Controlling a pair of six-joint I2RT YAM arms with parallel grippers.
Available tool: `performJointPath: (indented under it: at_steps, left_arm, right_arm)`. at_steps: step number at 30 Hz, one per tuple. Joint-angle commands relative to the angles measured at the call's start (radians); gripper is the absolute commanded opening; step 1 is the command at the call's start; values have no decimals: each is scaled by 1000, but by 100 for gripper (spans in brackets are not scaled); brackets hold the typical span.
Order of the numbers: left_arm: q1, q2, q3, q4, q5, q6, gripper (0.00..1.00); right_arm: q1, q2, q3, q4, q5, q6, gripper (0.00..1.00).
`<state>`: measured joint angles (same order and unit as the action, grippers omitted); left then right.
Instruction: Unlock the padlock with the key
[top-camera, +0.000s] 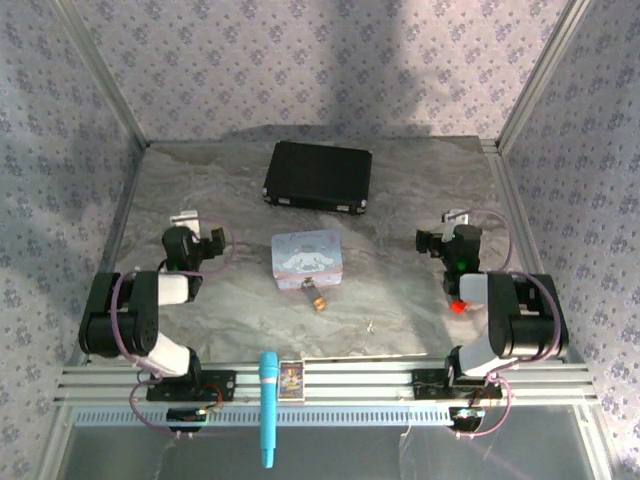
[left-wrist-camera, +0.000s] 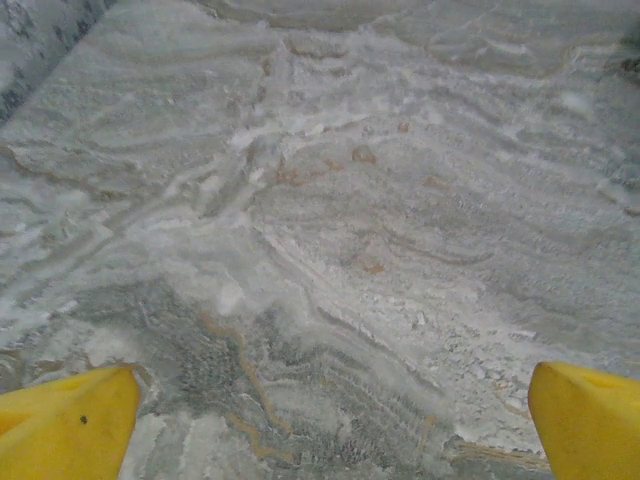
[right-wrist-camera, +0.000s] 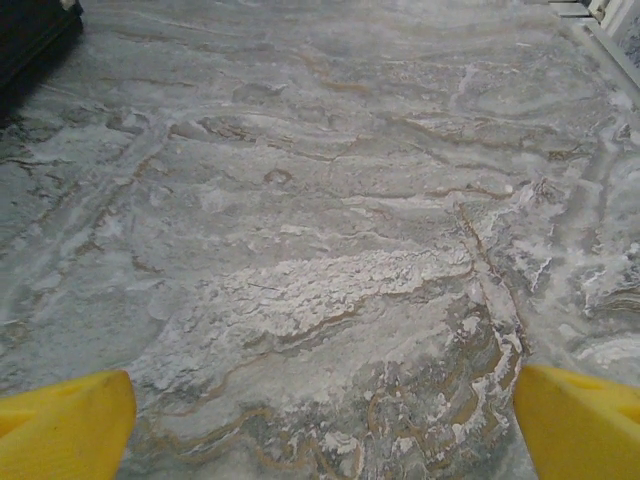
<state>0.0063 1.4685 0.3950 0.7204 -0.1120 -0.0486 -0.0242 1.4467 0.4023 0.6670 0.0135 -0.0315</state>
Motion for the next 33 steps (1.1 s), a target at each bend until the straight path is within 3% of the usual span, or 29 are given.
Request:
performJointPath:
  at_steps: [1,5,9,11,13,15,17,22,29,33]
  left_arm:
    - [0,-158,10,-70,5,2,100]
    - [0,-349,38,-259,15,-103,100]
    - [3,-510,100,-525,-12,-452,100]
    - [4,-568,90,-584,35,-592,100]
    - [4,-616,81,-627,144,-695,100]
    - [-26,-638,84,-681,210,-773,100]
    - [-102,-651,97,-732,239,-798,100]
    - [-428,-625,197,-936,100,-814,100]
    - [-695,-531,287,-989,76,-847,100]
    - [-815,-489,301,-972,64,-883,100]
  right_arm:
    - [13,-134,69,-180,-5,-10,99]
    - [15,-274,131,-393,-46,89,99]
    - [11,-377,201,-628,-88,274,99]
    - [-1,-374,253,-766,-140,357,99]
    - [-11,-365,293,-844,-324,340,99]
    - [27,-382,302,-890,-344,349,99]
    - [88,-402,310,-946,-323,348,99]
    - [299,-422,302,-1079,-168,423,99]
    - [625,-429,235,-1177,63,607,93]
    - [749,-423,153,-1150,75,746,80]
